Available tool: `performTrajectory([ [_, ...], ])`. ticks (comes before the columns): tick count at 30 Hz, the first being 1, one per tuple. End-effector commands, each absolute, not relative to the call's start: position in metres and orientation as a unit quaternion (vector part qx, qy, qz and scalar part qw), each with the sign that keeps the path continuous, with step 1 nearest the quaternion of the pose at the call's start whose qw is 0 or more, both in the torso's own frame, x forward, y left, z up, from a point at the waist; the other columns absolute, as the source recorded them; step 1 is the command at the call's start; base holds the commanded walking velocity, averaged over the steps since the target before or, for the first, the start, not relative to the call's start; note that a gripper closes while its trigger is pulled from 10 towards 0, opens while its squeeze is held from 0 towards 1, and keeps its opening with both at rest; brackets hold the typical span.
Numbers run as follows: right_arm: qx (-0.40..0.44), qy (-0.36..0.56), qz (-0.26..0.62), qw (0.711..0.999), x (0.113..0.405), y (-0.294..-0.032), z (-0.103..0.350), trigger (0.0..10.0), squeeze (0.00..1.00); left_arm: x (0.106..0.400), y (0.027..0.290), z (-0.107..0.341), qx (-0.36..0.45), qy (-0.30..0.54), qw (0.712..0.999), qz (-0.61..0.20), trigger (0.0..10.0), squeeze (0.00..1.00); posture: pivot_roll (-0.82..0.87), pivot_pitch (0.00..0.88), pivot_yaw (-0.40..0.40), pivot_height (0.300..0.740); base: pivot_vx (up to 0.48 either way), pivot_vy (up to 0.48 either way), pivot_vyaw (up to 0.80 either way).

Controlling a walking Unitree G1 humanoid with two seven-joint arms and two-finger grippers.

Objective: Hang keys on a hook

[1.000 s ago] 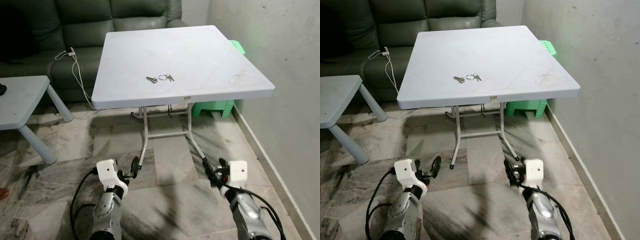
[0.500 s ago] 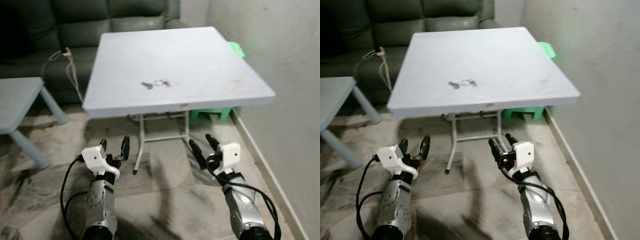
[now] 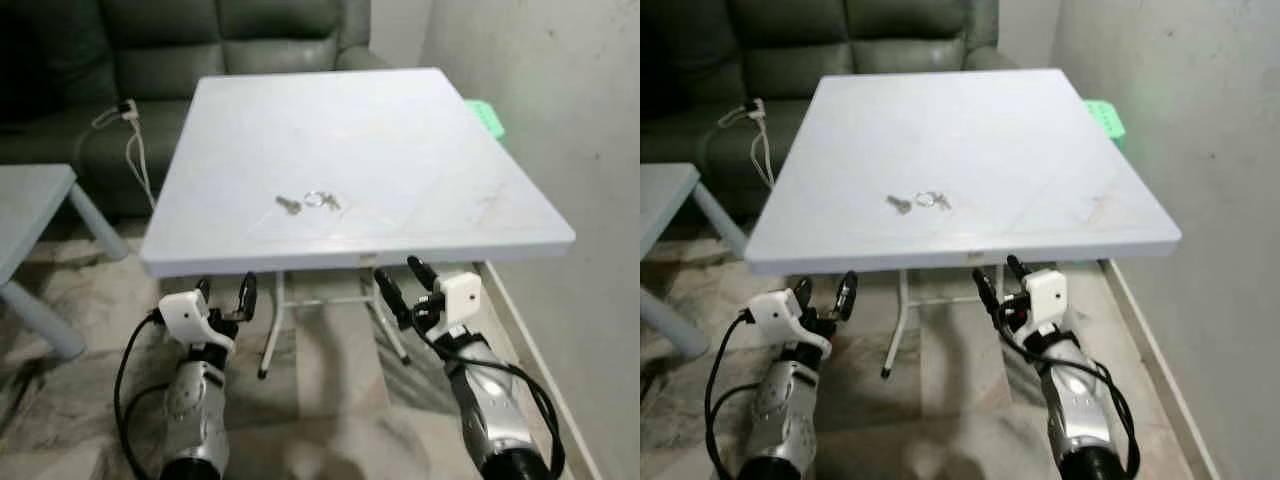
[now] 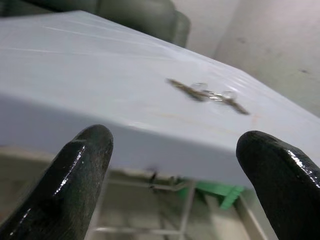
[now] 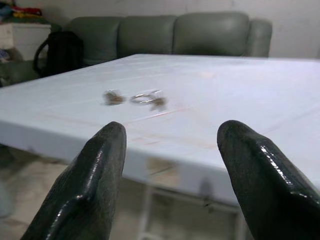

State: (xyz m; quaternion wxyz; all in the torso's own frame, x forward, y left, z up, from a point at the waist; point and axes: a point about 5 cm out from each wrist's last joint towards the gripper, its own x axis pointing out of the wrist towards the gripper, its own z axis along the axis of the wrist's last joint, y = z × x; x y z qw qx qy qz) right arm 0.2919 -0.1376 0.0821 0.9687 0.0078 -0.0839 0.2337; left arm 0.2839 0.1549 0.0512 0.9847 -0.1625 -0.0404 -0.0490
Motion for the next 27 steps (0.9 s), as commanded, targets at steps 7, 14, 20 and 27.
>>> performTrajectory([
  [7,-0.013,-0.086,0.236,0.968,0.2928,-0.1403,0.0870,10.0,0.00,0.2864,0.1463,0.0553,-0.164,-0.040,0.984,-0.060,10.0,0.00,0.01,0.000,-0.035,0.740,0.454,0.000,0.74],
  [14,-0.001,-0.081,0.237,0.968,0.2932,-0.1384,0.0886,10.0,0.00,0.2871,0.1450,0.0568,-0.164,-0.038,0.984,-0.061,10.0,0.00,0.01,0.000,-0.037,0.740,0.440,0.000,0.68],
  [20,0.004,-0.077,0.238,0.968,0.2941,-0.1372,0.0890,10.0,0.00,0.2875,0.1459,0.0589,-0.165,-0.043,0.984,-0.054,10.0,0.00,0.01,0.000,-0.037,0.740,0.385,0.000,0.00],
  [27,0.012,-0.064,0.240,0.969,0.2934,-0.1366,0.0864,10.0,0.00,0.2898,0.1443,0.0611,-0.157,-0.034,0.986,-0.048,10.0,0.00,0.01,0.000,-0.038,0.740,0.000,0.000,0.00],
])
